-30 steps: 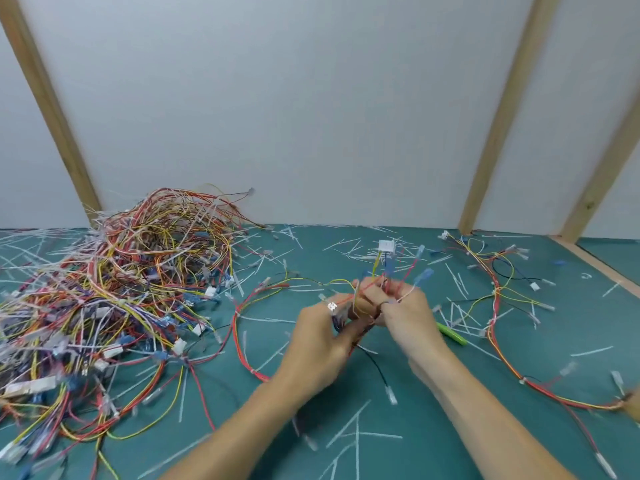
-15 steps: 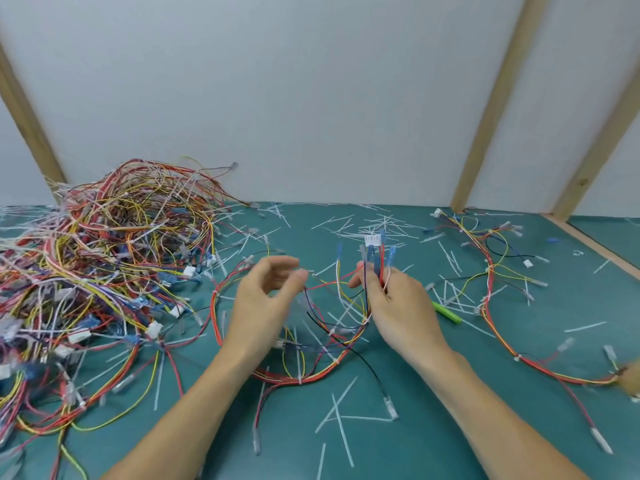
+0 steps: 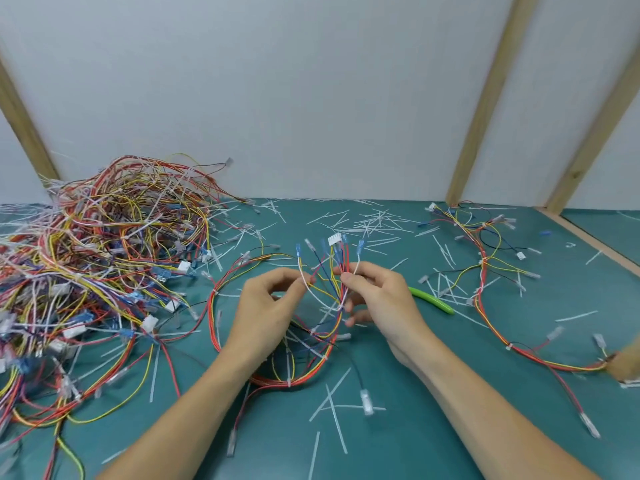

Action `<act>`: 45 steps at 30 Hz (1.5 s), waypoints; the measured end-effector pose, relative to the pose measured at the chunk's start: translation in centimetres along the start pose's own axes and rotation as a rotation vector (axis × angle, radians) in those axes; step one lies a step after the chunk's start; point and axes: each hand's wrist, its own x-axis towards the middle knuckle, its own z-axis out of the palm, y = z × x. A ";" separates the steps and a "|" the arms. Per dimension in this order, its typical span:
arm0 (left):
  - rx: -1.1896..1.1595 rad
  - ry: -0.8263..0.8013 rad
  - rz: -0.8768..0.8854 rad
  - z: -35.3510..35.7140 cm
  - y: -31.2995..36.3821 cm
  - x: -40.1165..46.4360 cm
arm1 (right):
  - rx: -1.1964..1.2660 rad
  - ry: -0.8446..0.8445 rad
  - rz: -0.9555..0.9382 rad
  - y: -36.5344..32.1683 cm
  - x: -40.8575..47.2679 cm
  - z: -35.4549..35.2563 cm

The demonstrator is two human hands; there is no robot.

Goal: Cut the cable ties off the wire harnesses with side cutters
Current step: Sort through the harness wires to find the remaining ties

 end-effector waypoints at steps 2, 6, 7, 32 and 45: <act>0.047 0.097 0.038 -0.2 0.0 0.1 | 0.013 -0.014 0.007 0.1 0.0 0.1; 0.088 0.279 0.156 -0.5 0.6 0.0 | 0.022 -0.017 0.007 0.3 0.1 0.0; 0.080 0.253 0.177 -0.5 0.8 -0.1 | 0.016 -0.013 0.005 0.4 0.2 0.0; 0.064 -0.070 -0.001 0.2 -0.1 -0.1 | -0.003 -0.089 -0.141 -0.2 -0.5 0.4; -0.104 -0.161 0.134 0.1 -0.3 0.2 | -0.130 -0.042 -0.133 -0.1 -1.3 1.3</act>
